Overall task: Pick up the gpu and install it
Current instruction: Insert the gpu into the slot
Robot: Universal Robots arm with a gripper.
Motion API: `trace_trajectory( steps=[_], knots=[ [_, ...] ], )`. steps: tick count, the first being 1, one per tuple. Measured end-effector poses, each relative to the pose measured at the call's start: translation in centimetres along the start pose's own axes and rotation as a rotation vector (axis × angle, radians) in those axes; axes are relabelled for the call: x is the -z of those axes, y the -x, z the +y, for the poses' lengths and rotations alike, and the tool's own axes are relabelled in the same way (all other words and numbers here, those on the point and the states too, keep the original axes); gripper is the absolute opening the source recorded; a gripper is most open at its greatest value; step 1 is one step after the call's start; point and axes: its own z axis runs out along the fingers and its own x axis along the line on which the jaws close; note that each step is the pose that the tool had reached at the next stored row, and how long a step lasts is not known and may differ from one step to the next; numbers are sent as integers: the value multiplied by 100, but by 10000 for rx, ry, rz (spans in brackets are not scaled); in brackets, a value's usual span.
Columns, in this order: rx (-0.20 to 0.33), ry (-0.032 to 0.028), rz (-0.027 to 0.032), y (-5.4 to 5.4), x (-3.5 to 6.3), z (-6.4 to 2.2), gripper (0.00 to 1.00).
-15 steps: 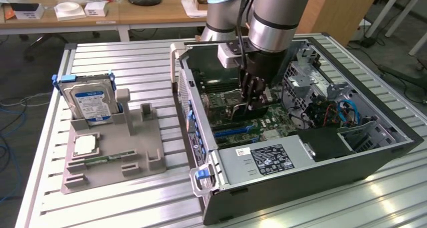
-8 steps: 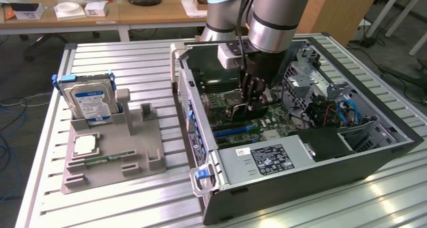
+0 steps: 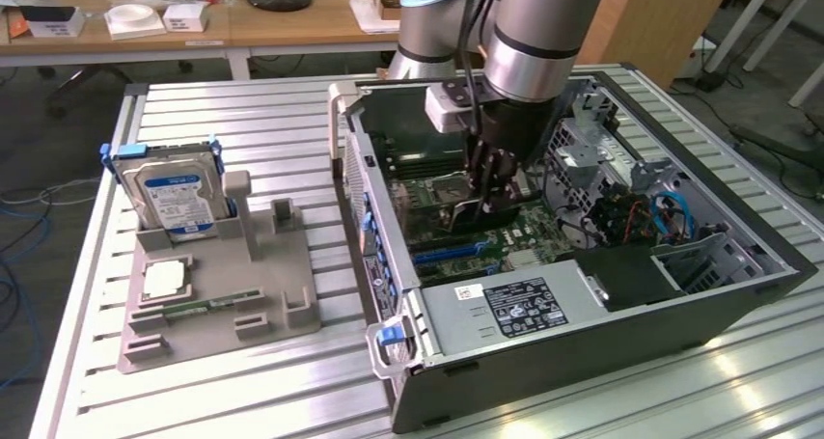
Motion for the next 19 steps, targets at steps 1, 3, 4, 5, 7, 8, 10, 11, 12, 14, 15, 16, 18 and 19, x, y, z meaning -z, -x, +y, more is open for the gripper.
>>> trace_trajectory(
  steps=[1,3,4,5,7,8,10,11,12,14,15,16,18,19],
  knots=[
    [1,0,0,0,-3,-10,26],
    [-5,0,0,1,-12,-12,26],
    [-28,0,1,5,-21,-12,26],
    [-76,0,0,11,-30,-12,26],
    [-209,-1,1,22,-49,-13,26],
    [-278,-2,-1,24,-58,-14,26],
    [-329,-2,0,25,-66,-9,26],
    [-335,-2,1,25,-70,-4,26],
    [-338,-2,0,25,-74,1,26],
    [-343,-2,-1,26,-85,12,26],
    [-345,-2,-1,26,-90,14,26],
    [-347,-2,0,26,-93,17,26],
    [-351,-3,-1,26,-103,23,26],
    [-354,-2,-1,26,-109,26,26]
  ],
)
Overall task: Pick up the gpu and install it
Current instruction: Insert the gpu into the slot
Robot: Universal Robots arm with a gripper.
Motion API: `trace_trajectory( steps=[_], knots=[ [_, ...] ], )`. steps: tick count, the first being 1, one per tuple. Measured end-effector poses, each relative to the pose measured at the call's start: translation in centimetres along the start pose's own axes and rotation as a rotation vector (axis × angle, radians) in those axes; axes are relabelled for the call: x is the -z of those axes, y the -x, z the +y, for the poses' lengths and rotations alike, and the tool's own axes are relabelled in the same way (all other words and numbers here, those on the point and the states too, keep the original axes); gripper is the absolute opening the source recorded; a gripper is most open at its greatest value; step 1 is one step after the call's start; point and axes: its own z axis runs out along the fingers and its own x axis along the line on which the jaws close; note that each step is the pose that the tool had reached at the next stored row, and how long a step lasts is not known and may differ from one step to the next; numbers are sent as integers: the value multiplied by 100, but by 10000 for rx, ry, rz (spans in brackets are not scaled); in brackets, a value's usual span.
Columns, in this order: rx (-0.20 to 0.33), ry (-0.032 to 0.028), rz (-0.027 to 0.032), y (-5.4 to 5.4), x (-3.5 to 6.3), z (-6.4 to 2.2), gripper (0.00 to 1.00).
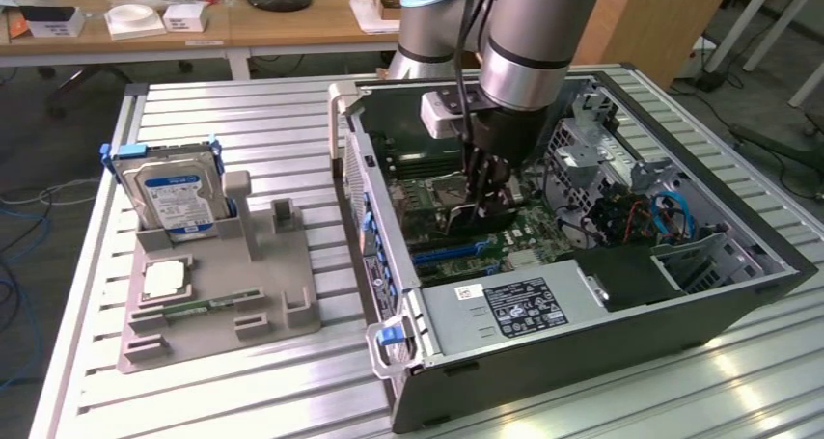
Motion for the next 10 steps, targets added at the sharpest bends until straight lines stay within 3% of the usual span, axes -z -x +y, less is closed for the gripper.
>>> trace_trajectory(
  steps=[10],
  knots=[
    [-29,0,0,0,-60,32,26]
  ],
)
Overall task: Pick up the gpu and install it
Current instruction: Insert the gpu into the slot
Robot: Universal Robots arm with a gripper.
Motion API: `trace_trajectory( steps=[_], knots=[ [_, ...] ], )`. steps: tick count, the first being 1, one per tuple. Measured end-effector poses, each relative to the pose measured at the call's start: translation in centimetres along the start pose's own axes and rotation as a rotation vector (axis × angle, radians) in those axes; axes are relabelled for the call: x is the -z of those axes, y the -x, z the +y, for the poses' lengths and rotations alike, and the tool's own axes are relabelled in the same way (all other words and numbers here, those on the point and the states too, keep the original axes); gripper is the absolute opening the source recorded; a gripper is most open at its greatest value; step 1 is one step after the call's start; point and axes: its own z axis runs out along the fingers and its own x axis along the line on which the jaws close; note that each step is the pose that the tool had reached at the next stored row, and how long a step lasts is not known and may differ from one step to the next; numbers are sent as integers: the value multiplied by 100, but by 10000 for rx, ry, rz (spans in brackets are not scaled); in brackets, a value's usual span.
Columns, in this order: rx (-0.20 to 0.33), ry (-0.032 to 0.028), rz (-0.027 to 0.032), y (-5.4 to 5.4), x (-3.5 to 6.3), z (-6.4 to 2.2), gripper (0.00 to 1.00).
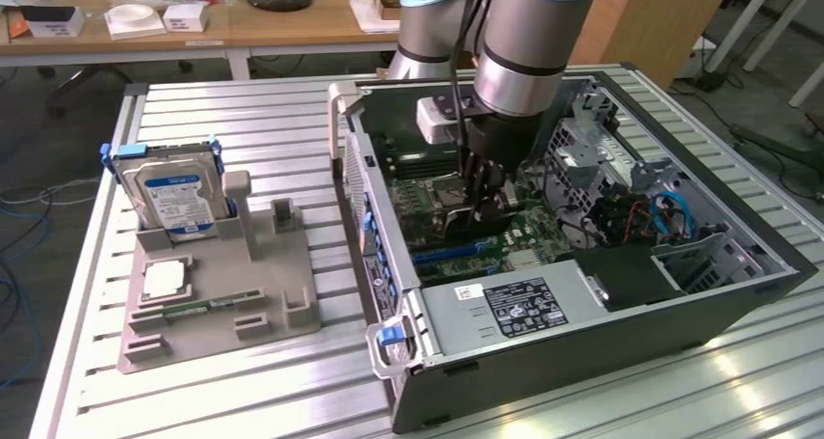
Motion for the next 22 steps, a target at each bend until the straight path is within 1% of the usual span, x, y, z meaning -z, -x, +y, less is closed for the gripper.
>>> trace_trajectory(
  steps=[22],
  knots=[
    [-14,3,7,10,-200,36,26]
  ],
)
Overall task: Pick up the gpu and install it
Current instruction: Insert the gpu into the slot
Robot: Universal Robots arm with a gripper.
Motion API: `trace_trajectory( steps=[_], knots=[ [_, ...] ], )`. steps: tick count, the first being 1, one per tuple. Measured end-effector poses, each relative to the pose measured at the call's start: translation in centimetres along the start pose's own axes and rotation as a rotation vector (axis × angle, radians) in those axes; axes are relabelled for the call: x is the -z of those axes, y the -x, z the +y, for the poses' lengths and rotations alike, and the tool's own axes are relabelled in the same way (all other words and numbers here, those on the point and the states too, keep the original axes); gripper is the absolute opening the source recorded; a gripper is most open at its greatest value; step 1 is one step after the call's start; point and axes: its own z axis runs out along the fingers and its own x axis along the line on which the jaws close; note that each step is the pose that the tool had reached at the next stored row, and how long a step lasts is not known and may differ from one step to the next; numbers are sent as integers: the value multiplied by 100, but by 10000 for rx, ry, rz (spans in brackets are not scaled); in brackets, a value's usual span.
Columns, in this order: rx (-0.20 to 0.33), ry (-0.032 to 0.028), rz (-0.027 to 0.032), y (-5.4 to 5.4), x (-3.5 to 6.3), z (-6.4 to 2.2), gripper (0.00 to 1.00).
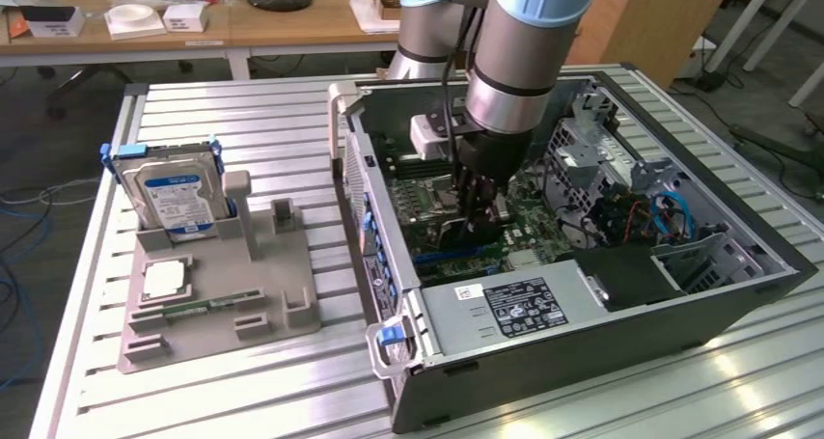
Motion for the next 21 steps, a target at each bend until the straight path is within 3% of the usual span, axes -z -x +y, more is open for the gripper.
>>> trace_trajectory(
  steps=[21],
  knots=[
    [0,-2,-5,1,-4,11,26]
  ],
)
